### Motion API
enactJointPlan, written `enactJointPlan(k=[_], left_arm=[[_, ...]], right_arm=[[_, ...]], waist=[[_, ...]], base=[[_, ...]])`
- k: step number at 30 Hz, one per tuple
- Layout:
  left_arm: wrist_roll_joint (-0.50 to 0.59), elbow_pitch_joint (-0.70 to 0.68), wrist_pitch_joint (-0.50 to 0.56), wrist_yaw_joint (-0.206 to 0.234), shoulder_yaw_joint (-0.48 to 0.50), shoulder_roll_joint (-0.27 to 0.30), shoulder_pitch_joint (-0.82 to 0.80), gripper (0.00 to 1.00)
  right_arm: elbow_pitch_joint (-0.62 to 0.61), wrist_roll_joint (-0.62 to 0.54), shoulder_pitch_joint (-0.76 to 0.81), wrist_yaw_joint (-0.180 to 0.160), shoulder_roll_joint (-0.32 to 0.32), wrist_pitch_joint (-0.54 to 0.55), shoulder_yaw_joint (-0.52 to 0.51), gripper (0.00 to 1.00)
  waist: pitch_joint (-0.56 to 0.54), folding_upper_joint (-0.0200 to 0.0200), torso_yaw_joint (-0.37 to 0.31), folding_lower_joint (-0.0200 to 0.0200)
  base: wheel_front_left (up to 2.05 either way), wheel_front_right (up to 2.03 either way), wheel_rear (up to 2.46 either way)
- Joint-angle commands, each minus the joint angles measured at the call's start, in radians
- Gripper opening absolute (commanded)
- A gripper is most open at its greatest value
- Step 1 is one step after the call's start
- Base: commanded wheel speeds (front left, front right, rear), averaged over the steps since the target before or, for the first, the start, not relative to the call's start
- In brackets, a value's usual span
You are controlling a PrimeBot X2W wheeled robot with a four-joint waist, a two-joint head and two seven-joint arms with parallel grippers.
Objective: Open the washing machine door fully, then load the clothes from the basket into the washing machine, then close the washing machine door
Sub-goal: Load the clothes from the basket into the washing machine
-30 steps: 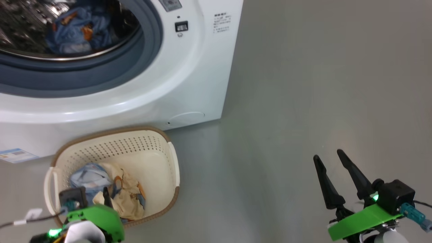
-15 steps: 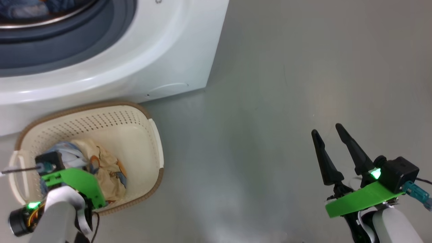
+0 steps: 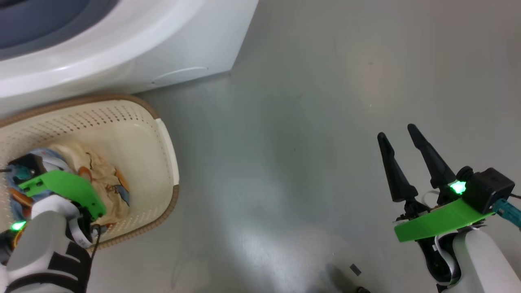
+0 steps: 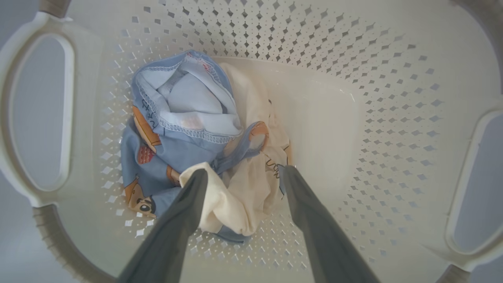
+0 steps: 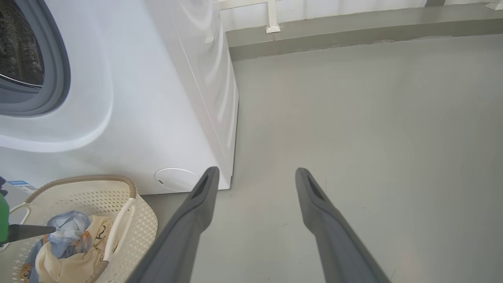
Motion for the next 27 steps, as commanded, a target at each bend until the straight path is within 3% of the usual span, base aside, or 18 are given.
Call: enactJointPlan(k=[1, 27], left_arm=[[0.001, 0.005, -0.009, 0.009, 0.022, 0.044, -0.006, 1.00], [-0.068, 0.151, -0.135, 0.053, 0.070, 0.090, -0.221, 1.00]], right_arm=[[-0.025, 0.019, 0.001, 0.002, -0.017, -0.007, 0.017, 1.00], [-0.048, 0.054, -0.037, 0.002, -0.049, -0.007, -0.019, 1.00]], waist=[[0.040, -0.0001, -0.016, 0.0000], [0.256, -0.0001, -0.045, 0.0000]], base=[[0.00, 0.00, 0.00], [0.00, 0.00, 0.00]])
